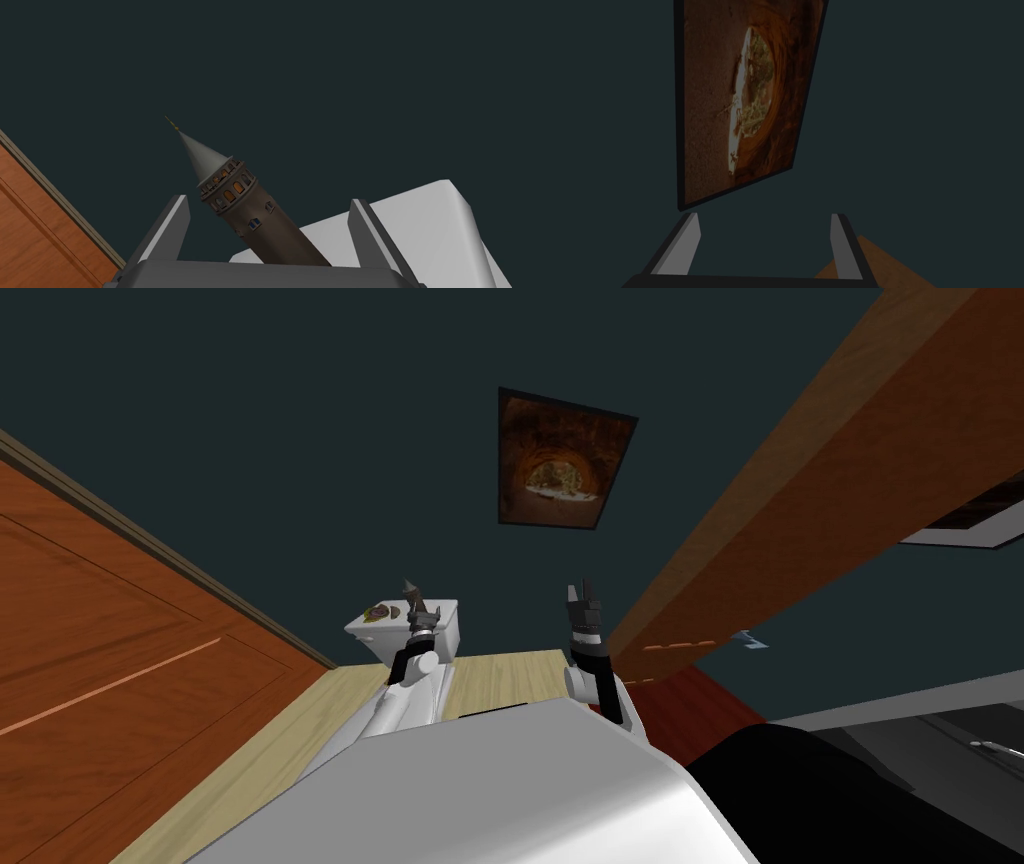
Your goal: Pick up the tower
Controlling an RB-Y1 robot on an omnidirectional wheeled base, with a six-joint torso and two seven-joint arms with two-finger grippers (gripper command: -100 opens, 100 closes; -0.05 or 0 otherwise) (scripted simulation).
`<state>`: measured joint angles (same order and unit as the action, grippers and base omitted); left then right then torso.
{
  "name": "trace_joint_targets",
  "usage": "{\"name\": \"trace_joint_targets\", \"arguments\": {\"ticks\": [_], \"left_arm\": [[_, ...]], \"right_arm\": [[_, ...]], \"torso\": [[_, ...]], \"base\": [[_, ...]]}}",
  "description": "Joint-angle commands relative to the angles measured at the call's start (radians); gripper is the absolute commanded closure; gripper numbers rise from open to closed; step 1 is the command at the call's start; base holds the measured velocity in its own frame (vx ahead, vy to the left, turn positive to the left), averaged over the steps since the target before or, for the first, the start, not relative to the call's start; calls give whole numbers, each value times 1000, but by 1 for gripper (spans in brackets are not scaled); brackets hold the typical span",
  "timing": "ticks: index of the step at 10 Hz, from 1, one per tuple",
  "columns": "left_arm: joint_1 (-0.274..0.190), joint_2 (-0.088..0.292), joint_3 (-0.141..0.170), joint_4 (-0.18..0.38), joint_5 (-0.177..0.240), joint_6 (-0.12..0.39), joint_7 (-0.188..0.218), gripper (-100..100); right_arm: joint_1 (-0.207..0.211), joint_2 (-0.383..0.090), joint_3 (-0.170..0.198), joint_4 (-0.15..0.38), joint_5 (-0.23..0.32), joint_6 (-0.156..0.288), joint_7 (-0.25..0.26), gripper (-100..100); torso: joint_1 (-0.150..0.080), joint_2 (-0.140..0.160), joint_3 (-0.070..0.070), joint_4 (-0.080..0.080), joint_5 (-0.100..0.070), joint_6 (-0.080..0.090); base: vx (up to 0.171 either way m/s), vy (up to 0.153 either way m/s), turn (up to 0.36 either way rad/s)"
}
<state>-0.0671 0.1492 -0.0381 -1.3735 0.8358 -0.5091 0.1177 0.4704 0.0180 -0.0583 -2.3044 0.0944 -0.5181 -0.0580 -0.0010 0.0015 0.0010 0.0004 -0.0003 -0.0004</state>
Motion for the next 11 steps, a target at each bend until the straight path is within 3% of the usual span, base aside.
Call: {"name": "trace_joint_targets", "arguments": {"ticks": [1,2,3,4,5,6,7,8,9,10,11], "left_arm": [[-45,2,13,50,50,2,6,-100],[-45,2,13,64,62,2,6,-100],[-84,4,23,112,99,-1,11,-100],[-84,4,23,116,111,-1,11,-100],[-124,6,35,157,150,-5,16,-100],[-124,6,35,168,160,-5,16,-100],[-164,8,47,212,199,-10,20,-100],[-164,8,47,218,208,-10,20,-100],[-203,11,60,253,250,-16,23,-100],[-203,11,60,268,254,-16,23,-100],[-242,13,73,303,296,-22,26,-100]], "right_arm": [[0,0,0,0,0,0,0,0],[0,0,0,0,0,0,0,0],[0,0,0,0,0,0,0,0],[0,0,0,0,0,0,0,0],[0,0,0,0,0,0,0,0],[0,0,0,0,0,0,0,0],[0,0,0,0,0,0,0,0],[0,0,0,0,0,0,0,0],[0,0,0,0,0,0,0,0],[0,0,0,0,0,0,0,0],[0,0,0,0,0,0,0,0]], "torso": [[0,0,0,0,0,0],[0,0,0,0,0,0],[0,0,0,0,0,0],[0,0,0,0,0,0],[0,0,0,0,0,0],[-1,0,0,0,0,0],[0,-1,0,0,0,0],[0,-1,0,0,0,0],[0,-1,0,0,0,0],[0,-1,-1,0,0,0],[0,-1,-1,0,0,0]], "base": [[-32,-19,-2],[-25,-18,-4],[-27,-19,1],[-24,-20,0],[-23,-29,7],[-17,-23,3],[-18,-20,10],[-14,-18,6],[-12,-25,15],[-9,-22,8],[-12,-23,20]]}}
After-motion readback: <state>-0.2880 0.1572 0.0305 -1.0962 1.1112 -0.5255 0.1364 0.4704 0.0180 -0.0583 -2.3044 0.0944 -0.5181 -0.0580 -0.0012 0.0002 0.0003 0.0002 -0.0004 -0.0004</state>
